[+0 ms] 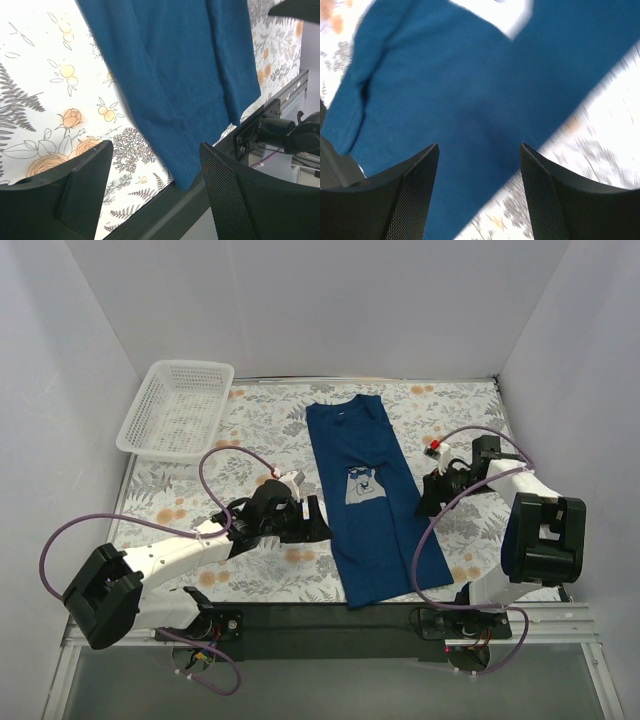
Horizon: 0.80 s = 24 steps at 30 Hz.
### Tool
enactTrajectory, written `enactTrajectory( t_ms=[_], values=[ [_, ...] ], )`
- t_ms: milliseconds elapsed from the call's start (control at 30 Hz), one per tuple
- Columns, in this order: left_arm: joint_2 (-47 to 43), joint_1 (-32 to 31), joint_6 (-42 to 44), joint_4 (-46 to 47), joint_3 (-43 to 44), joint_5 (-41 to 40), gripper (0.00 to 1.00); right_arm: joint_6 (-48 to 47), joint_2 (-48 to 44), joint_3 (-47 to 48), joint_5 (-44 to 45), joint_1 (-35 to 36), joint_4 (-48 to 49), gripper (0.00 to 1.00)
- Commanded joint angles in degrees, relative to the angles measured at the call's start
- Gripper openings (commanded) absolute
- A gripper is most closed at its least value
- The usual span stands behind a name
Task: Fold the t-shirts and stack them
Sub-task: Fold the tshirt
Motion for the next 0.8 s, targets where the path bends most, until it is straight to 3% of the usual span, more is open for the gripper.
enactTrajectory(
  t_ms=[0,67,167,267,633,767],
  values=[
    [-5.47,0.23,2.06,-1.80,1.11,-5.32,0.64,-0.15,-6.62,0.36,-1.13,6.23,0.79,0.61],
    [-9.58,0.32,1.97,-1.90,-0.47,-7.26,0.66,0.90,-7.86,0.10,-1.74,11.57,1.32,0.62],
    [-14.07,0.49,0.39,-0.67,-3.10,-10.69,0.80,4.07,-5.68,0.53,-4.98,18.60,1.15,0.62],
    [-15.50,0.84,0.56,1.61,-4.08,-14.56,0.88,6.26,-1.81,0.45,-5.87,25.28,1.06,0.61],
    [-6.80,6.21,0.92,10.94,-1.53,-11.49,0.88,14.09,1.81,-1.84,-4.12,34.71,5.27,0.58],
    [-8.38,6.47,-0.14,11.29,-2.85,-11.49,0.88,15.59,4.26,-1.40,-2.98,38.31,5.19,0.58]
  ],
)
